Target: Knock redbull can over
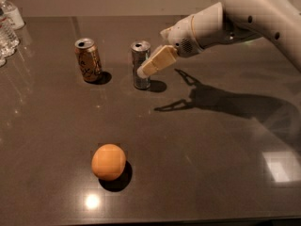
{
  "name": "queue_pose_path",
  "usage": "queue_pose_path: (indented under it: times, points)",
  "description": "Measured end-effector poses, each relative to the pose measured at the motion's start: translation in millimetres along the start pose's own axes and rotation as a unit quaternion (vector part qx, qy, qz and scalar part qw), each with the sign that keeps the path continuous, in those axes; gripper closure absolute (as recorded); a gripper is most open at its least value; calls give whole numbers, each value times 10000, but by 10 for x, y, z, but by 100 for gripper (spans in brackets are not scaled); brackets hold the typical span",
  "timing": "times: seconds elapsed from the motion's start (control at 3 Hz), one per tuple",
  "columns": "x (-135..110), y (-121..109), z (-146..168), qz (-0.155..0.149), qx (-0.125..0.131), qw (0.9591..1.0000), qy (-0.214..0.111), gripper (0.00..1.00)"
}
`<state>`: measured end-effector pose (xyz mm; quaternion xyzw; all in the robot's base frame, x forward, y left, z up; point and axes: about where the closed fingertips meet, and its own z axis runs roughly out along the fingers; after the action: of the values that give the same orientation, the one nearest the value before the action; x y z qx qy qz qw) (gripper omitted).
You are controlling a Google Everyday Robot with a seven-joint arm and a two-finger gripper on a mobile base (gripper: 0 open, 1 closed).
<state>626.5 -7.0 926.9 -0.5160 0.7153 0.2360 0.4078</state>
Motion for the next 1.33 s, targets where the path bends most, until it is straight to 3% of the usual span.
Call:
queue_pose_path:
  times: [0.67,1.0,1.33]
  points:
    - [-146,103,279,-28,-359,9988,-345,0]
    - [-122,140,358,4,-443,9984,-345,16]
    - [-107,158,381,47,-505,9981,-337,40]
